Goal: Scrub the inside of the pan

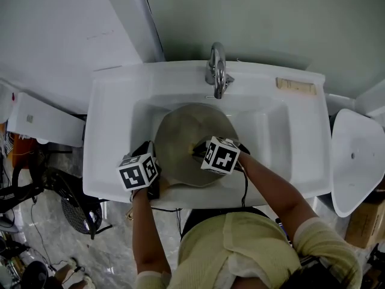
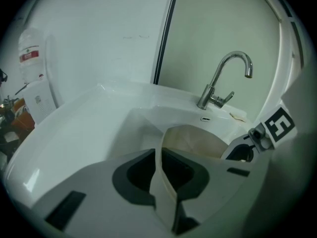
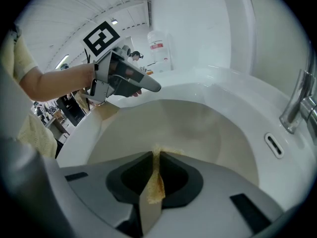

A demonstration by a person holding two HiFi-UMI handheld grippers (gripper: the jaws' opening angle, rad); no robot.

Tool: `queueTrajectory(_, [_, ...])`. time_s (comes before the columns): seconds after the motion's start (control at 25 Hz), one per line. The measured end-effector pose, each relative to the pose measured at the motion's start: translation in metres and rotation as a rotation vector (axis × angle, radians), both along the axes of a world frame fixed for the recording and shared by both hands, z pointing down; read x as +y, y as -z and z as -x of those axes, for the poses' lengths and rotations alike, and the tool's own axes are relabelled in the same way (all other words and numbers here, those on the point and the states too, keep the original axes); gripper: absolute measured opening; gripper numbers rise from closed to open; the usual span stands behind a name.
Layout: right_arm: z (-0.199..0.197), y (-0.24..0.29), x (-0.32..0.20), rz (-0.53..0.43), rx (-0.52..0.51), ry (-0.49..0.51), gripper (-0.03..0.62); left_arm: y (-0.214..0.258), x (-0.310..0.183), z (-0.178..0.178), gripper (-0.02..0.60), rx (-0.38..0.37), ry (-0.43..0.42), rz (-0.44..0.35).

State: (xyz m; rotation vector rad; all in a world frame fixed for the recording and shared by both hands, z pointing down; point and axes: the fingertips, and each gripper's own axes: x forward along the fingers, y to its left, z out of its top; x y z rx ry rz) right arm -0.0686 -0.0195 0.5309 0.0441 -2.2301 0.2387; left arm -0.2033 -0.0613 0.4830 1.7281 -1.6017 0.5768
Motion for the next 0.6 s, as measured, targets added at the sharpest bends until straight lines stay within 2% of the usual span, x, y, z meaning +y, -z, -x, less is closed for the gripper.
queueTrajectory(0.2, [-0.006,0.017,-0.005,-0.026,-0.036,-0.055,0.06,0.022,0.005,-0.012,0.09,0.007,-0.013,-0.069])
queueTrajectory(0.6, [-0.026,0.061,-0.021,-0.049,-0.191,-0.278,0.06,0.056,0.023,-0.054,0.083,0.045,-0.078,-0.186])
